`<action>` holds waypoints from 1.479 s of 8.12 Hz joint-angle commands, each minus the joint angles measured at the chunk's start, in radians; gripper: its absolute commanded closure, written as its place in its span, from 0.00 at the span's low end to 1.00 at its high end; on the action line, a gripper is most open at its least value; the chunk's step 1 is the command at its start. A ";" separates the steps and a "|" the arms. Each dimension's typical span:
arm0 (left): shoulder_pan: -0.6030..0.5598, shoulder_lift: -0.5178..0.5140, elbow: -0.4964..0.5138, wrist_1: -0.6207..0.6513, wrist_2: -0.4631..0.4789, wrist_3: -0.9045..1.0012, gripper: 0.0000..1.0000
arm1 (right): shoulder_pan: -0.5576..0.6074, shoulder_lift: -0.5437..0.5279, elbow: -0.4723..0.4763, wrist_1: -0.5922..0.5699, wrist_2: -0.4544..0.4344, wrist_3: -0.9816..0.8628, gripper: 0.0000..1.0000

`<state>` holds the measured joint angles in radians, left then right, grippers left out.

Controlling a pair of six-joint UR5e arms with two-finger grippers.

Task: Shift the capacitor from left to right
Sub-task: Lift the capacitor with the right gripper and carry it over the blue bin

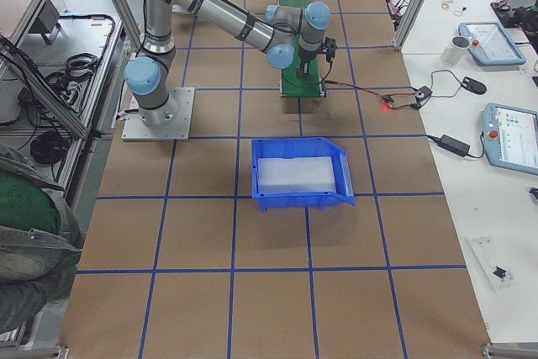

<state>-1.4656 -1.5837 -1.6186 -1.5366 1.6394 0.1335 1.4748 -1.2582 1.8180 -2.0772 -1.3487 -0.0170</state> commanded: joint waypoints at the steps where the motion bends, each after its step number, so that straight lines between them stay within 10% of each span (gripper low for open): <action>1: -0.001 0.002 -0.001 0.000 0.000 0.000 0.00 | -0.004 -0.024 -0.047 0.021 -0.083 -0.014 1.00; 5: -0.001 0.002 -0.001 0.001 0.000 0.000 0.00 | -0.082 -0.116 -0.118 0.167 -0.300 -0.187 1.00; 12: -0.001 0.005 -0.001 0.000 0.000 -0.002 0.00 | -0.545 -0.207 -0.117 0.316 -0.354 -0.720 1.00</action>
<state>-1.4665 -1.5787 -1.6199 -1.5364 1.6398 0.1328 1.0309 -1.4756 1.6994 -1.7591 -1.7009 -0.6351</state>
